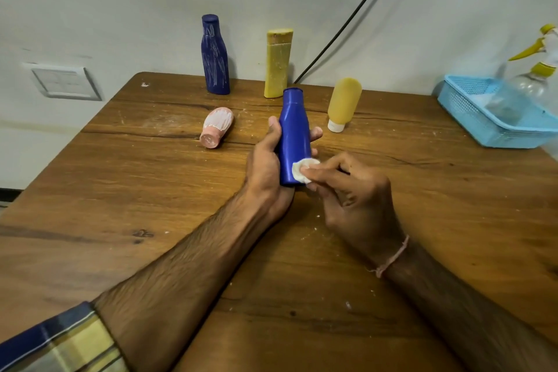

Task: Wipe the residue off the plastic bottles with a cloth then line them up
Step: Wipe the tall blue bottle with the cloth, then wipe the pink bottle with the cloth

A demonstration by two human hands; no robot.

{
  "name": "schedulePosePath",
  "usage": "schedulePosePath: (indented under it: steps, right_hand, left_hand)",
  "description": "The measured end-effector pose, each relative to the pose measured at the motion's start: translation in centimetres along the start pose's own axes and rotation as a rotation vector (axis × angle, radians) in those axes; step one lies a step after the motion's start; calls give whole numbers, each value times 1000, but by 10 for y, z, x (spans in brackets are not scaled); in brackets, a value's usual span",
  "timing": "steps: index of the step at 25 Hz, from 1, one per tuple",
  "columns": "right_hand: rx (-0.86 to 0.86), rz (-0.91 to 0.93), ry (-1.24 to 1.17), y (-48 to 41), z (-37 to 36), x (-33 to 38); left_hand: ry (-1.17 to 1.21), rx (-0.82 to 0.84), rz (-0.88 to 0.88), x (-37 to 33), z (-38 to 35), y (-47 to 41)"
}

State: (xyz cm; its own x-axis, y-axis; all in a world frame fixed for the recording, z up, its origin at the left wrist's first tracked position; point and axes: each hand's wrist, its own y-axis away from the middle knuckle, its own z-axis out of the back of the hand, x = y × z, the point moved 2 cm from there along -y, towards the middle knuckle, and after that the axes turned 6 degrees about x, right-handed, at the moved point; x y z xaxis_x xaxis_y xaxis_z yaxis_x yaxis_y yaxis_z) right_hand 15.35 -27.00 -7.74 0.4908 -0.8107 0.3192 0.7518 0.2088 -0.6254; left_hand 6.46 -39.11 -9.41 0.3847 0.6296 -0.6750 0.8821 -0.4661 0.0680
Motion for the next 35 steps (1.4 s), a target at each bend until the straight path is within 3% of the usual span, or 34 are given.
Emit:
schedulePosePath:
  steps: [4, 6, 10, 15, 23, 28, 32, 35]
  right_hand:
    - [-7, -70, -101, 20, 21, -14]
    - [-107, -223, -183, 26, 33, -27]
    - [-399, -663, -640, 25, 48, -56]
    - [-639, -932, -911, 24, 60, -81]
    - [-633, -948, -957, 26, 63, -82]
    - [-577, -931, -953, 24, 62, -78]
    - [-570, -925, -962, 24, 64, -76]
    - [-528, -915, -979, 24, 60, -75]
  left_hand:
    - [-254, 22, -141, -1, -7, 1]
    - [-333, 30, -167, -2, -14, 0]
    - [-606, 125, -192, 6, -51, -19]
    - [-881, 202, -184, 42, -108, -68]
    - [-963, 83, -37, 76, -111, -88]
    - [-1082, 76, -59, 73, -110, -77]
    - [-988, 102, 18, 58, -97, -46]
    - [-1124, -26, -101, 21, -60, -3]
